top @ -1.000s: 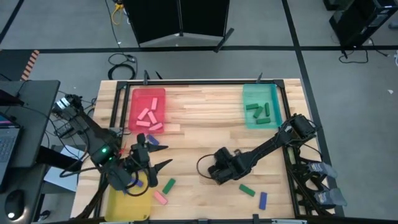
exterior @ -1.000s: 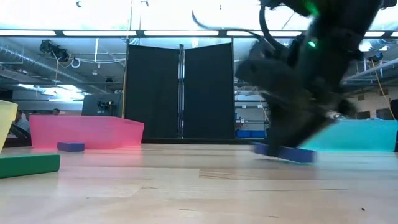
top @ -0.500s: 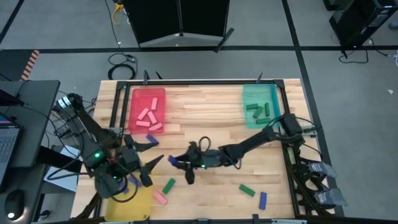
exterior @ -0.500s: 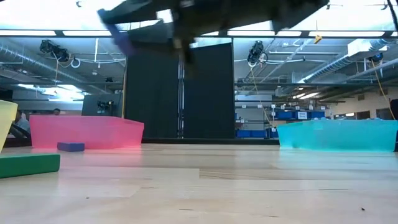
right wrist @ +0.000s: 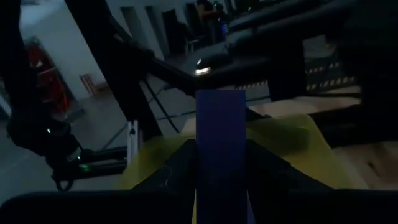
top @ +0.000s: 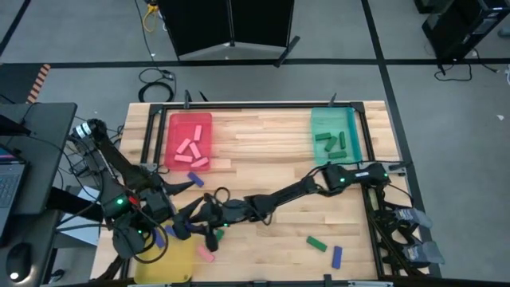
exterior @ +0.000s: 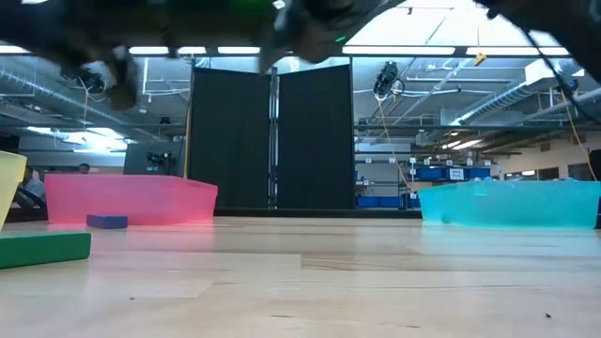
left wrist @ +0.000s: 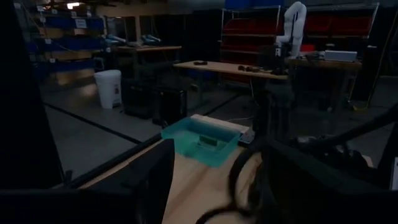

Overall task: Sort blocks
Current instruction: Put the blue block into the yellow bin, then put the green block into the blue bin

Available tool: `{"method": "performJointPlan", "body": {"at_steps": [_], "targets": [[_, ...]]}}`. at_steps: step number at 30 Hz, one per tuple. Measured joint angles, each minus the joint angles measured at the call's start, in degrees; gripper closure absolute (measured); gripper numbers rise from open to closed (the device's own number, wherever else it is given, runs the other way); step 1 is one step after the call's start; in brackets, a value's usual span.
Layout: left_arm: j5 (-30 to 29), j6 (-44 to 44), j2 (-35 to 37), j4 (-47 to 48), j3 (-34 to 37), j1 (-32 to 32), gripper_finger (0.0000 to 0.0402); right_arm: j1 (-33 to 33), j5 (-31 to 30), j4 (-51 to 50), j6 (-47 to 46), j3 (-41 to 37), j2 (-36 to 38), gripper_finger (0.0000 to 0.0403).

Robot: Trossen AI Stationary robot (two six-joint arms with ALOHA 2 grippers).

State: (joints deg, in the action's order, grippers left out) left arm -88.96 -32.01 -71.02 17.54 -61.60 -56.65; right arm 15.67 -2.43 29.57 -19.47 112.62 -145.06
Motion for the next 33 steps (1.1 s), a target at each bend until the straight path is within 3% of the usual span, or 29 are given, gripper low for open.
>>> {"method": "performJointPlan", "body": {"at_steps": [9,15,17,20,26,30,33], "targets": [[0.67,-1.27,0.00,0.33,0.00,0.01,0.0154,-2.05,7.14,-7.42,-3.13,17.85,-11.47,0.0281],[1.42,-1.29,0.00,0.10,0.00,0.01,0.0154,-3.47,10.61,-7.66,-4.60,18.62,-11.79,0.0117],[2.05,-1.48,0.00,-0.05,0.00,0.00,0.0154,-3.58,8.88,-6.68,-3.84,18.65,-11.70,0.0086],[2.18,-2.15,0.00,-0.09,0.00,-0.51,0.0154,-3.61,5.79,-3.87,-2.26,18.16,-11.70,0.0072],[2.22,-3.63,0.02,0.01,0.00,-2.14,0.0154,-3.00,2.16,4.28,-1.15,7.08,-7.50,0.0109],[4.66,-4.64,0.04,0.75,0.00,-2.18,0.0154,-3.31,-1.60,15.73,-0.88,-10.17,0.81,0.0141],[9.87,-5.55,0.02,1.01,0.00,-0.34,0.0154,-3.22,-9.75,26.08,1.36,-26.29,9.43,0.0158]]}}
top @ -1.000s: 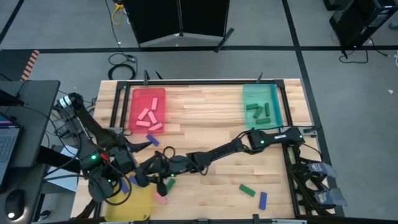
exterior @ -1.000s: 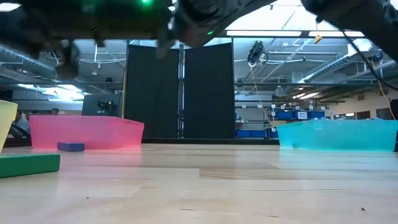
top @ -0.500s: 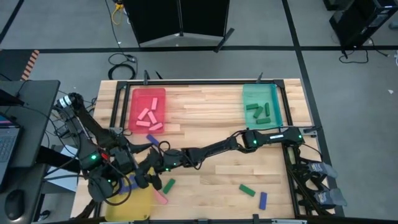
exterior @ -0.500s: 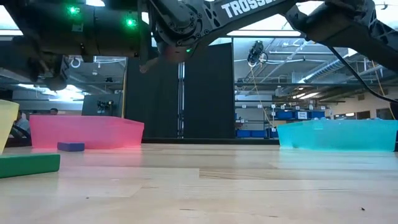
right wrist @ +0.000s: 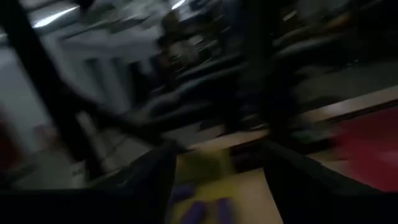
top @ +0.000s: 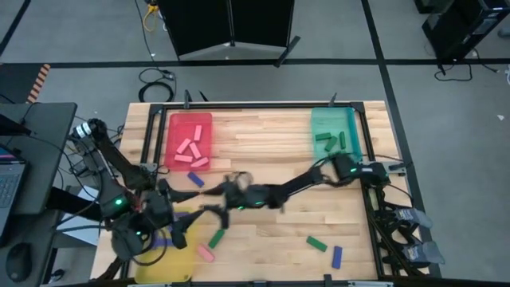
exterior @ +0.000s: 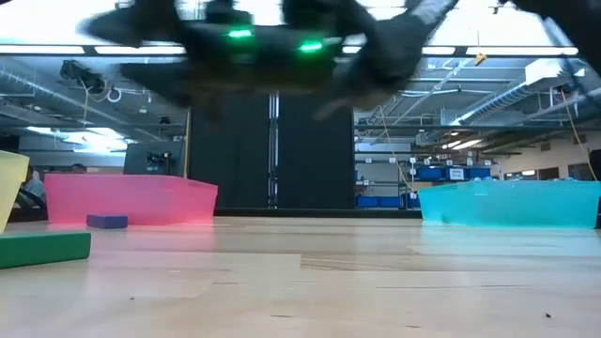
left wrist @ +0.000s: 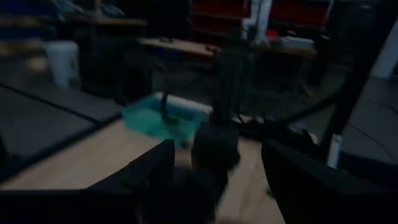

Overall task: Sort blocks
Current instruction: Put the green block into the blue bin

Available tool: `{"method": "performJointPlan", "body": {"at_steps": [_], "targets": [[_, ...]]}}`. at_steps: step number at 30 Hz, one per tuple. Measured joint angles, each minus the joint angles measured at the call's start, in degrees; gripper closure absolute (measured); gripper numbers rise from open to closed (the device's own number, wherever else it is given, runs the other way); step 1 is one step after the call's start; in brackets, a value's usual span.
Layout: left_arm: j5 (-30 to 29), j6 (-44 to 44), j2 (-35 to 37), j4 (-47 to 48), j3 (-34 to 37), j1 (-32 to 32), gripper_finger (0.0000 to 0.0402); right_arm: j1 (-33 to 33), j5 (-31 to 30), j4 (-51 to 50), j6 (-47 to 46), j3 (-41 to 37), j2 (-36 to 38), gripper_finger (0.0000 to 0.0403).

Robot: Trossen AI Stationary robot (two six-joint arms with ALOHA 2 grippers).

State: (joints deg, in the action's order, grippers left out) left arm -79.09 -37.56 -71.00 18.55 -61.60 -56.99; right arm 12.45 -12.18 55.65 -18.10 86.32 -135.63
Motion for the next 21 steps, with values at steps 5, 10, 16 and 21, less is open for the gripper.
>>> {"method": "performJointPlan", "body": {"at_steps": [5,10,16,21], "targets": [[13.72,-7.84,-1.65,5.91,0.00,6.93,0.0154,0.84,-12.79,10.40,5.06,-24.44,16.44,0.0172],[30.71,-17.13,-5.10,13.03,0.00,14.47,0.0154,4.22,-24.39,12.90,8.46,-42.51,31.22,0.0174],[45.96,-21.96,-11.95,12.94,0.00,19.57,0.0153,11.98,-41.06,15.33,13.36,-56.88,45.58,0.0173],[55.68,-27.52,-18.97,12.52,-0.02,21.95,0.0145,17.85,-48.90,18.08,16.55,-63.69,52.99,0.0177]]}}
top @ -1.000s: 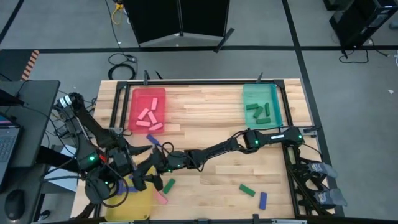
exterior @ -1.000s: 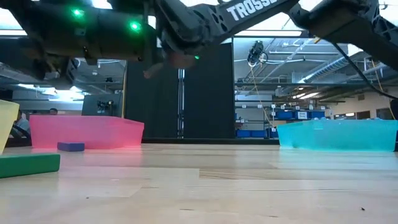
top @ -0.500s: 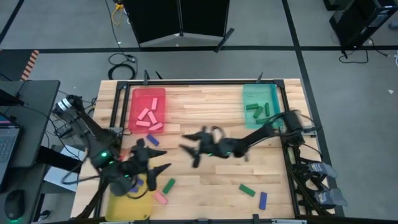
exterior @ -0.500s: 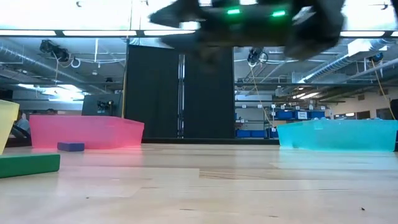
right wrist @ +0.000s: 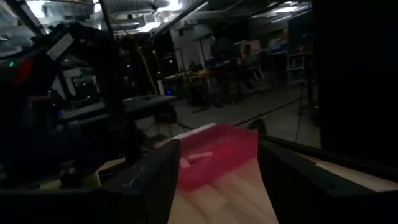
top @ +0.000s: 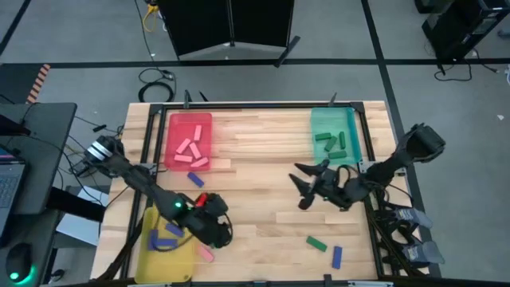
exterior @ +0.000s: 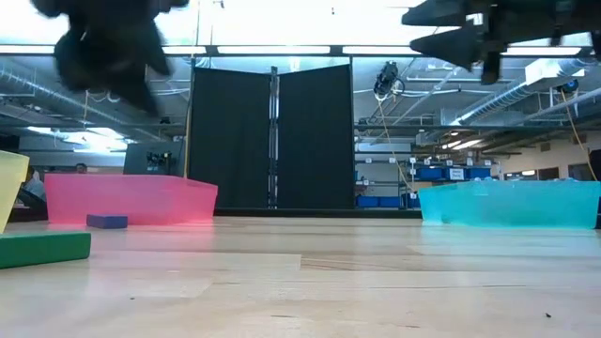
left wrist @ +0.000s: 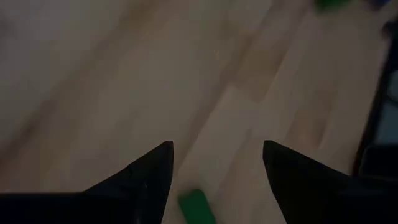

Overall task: Sort blocks
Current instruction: Put the green block into the blue bin

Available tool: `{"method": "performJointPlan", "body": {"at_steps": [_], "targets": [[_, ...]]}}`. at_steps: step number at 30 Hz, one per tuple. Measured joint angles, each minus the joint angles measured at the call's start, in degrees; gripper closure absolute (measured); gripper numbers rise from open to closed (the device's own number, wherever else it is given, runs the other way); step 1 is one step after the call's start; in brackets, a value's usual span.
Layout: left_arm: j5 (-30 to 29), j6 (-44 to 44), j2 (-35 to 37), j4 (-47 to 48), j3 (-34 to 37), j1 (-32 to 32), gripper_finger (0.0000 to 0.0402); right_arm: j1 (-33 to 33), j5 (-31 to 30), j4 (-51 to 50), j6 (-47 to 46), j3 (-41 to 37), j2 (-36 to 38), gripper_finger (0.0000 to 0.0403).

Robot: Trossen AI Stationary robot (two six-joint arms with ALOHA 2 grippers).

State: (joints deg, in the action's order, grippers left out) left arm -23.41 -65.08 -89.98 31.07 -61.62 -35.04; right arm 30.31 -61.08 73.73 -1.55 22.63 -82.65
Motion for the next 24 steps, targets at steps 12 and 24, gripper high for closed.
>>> {"method": "performJointPlan", "body": {"at_steps": [12,24], "targets": [[13.71,-7.43,-16.15,11.88,-11.52,0.76,0.0111,4.09,-4.48,-0.34,1.29,-3.19,3.08,0.0186],[17.16,-8.91,-22.86,21.14,-16.60,0.76,0.0108,4.09,-4.47,-0.35,1.35,-3.19,3.06,0.0190]]}}
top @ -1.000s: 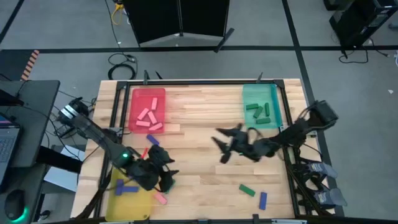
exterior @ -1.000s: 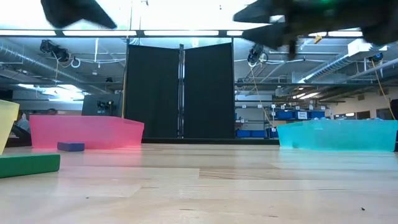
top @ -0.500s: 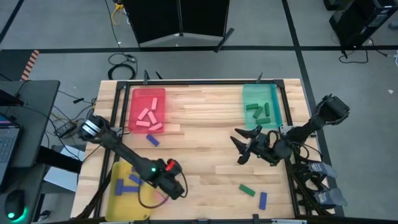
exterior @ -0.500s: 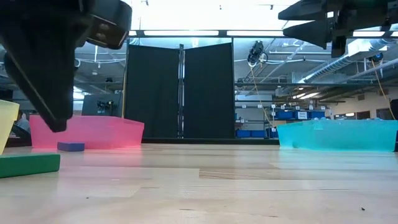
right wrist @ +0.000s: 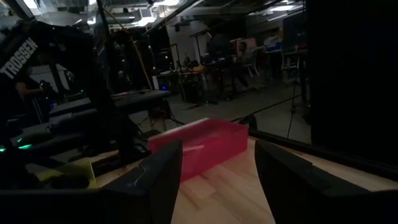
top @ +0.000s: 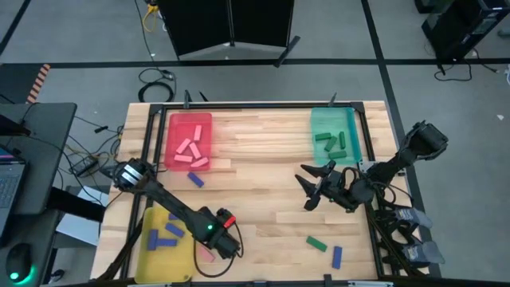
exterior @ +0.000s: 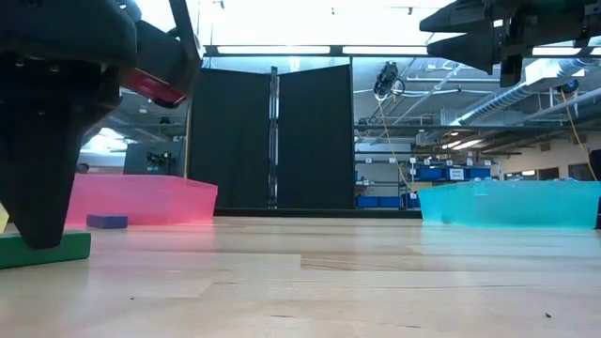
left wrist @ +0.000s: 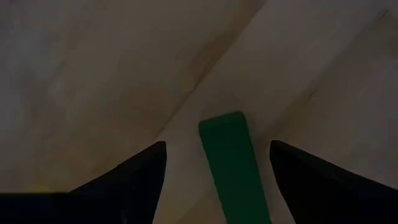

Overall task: Sort blocks
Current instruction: Put the green block into the blue bin

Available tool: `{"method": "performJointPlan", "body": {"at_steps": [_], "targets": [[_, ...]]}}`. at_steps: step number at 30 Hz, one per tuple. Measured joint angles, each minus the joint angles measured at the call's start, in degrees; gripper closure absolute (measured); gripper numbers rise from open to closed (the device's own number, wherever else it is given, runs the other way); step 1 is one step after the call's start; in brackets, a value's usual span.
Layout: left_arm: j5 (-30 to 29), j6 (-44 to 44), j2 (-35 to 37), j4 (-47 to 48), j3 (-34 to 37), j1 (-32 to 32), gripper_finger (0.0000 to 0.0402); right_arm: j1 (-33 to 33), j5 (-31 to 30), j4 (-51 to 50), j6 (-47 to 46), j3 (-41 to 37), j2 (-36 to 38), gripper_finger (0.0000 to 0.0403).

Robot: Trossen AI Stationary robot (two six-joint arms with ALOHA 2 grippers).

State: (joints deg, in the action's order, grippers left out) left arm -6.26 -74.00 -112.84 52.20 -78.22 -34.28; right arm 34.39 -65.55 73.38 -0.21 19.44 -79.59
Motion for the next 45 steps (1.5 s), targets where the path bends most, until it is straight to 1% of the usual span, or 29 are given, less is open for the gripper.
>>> {"method": "performJointPlan", "body": {"at_steps": [5,10,13,15,18,19,23,27,28,29,31,32,33,36,41,45], "targets": [[1.69,0.26,-0.02,-3.97,2.29,0.02,0.0115,0.00,0.01,0.00,0.00,0.00,0.00,0.0195],[2.84,0.32,0.44,-8.40,5.66,0.04,0.0151,0.00,0.01,0.00,0.00,0.00,-0.02,0.0195],[2.87,0.30,0.38,-7.64,6.02,0.16,0.0190,0.00,0.01,0.00,0.00,0.00,-0.02,0.0195],[2.98,0.77,0.30,-7.20,6.04,0.41,0.0225,0.00,0.01,0.00,0.00,0.00,-0.02,0.0196],[2.83,2.63,0.28,-7.20,6.08,0.85,0.0289,0.00,0.01,0.00,0.00,0.00,-0.02,0.0199],[2.44,3.15,0.28,-7.17,6.10,0.98,0.0299,0.00,0.01,0.00,0.00,0.00,-0.04,0.0200],[1.13,6.11,0.23,-7.29,5.67,1.84,0.0296,0.00,0.01,0.01,0.01,0.00,-0.04,0.0202],[-2.70,11.32,-0.12,-6.35,3.16,3.22,0.0296,0.04,0.07,1.36,2.23,0.00,-0.04,0.0200],[-5.08,12.88,-0.28,-6.82,2.41,3.75,0.0296,0.04,0.53,2.84,3.55,0.00,-0.06,0.0200],[-8.72,14.63,-0.44,-8.30,1.58,4.58,0.0296,0.04,1.23,4.94,5.09,0.00,-0.05,0.0200],[-12.87,17.88,-0.34,-10.10,0.52,7.12,0.0296,0.04,3.92,10.71,9.14,0.00,-0.04,0.0202],[-14.48,20.09,-0.28,-10.42,0.29,8.42,0.0296,0.04,5.39,13.76,11.30,0.00,-0.01,0.0203],[-14.51,22.24,-0.28,-11.73,-0.01,9.63,0.0296,0.04,6.76,16.16,13.11,0.02,0.19,0.0204],[-14.12,30.25,-0.29,-19.77,-0.23,13.72,0.0296,0.00,9.78,15.97,16.00,1.45,2.33,0.0208],[-14.98,43.41,-0.26,-37.96,-0.28,22.53,0.0296,1.78,11.66,15.92,23.40,5.11,4.28,0.0211],[-10.68,49.94,-0.28,-50.46,-0.32,28.49,0.0296,3.43,11.71,15.82,29.29,8.30,5.07,0.0211]]}}
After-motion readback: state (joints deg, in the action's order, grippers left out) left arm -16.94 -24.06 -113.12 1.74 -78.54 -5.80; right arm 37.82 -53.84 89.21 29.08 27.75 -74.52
